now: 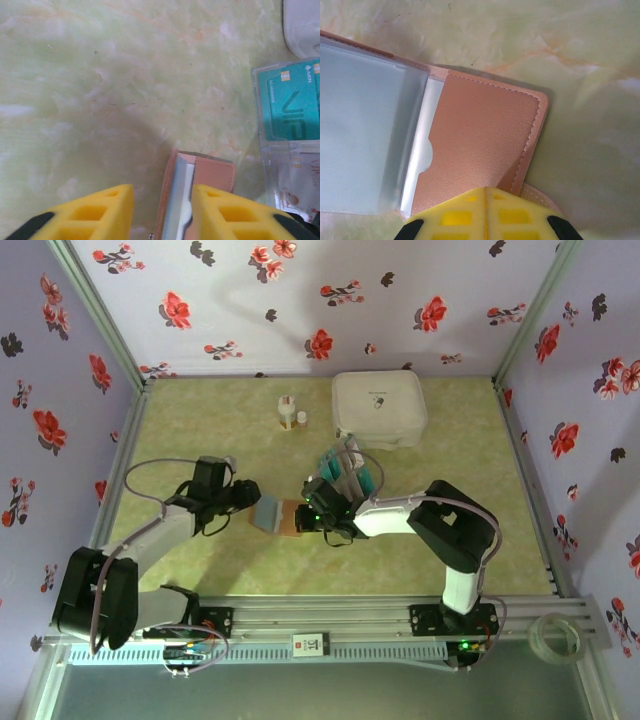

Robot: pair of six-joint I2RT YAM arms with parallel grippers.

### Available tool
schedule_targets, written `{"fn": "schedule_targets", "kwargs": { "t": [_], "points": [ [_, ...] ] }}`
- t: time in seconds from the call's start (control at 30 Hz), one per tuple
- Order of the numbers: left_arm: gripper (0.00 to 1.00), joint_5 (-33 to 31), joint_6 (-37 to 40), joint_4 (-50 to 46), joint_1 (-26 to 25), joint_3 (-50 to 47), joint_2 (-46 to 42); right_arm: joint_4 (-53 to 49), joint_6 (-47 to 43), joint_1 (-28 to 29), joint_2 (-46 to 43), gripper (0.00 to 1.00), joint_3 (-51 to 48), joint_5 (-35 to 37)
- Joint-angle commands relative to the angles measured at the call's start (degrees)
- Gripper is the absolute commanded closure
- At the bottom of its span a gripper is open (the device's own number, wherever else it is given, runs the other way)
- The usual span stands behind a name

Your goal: Put the credit cards into the card holder

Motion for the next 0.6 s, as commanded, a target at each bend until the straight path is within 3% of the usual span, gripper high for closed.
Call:
{"fn": "schedule_targets", "kwargs": {
  "t": [0.0, 0.5, 0.57],
  "points": [
    [0.69, 2.5, 0.1, 2.4, 1.0, -0.1, 0.5, 0.5, -0.7, -0.7, 1.8, 0.94, -1.6, -0.1],
    [0.75, 3.1, -0.8, 4.6, 1.7, -2.4, 1.5, 1.8, -0.8, -1.5, 2.8, 0.95, -2.6, -0.7],
    [0.80, 3.2, -0.9, 4.9, 1.7, -2.6, 1.6, 1.8, -0.8, -1.5, 2.9, 0.95, -2.6, -0.9]
  ]
}}
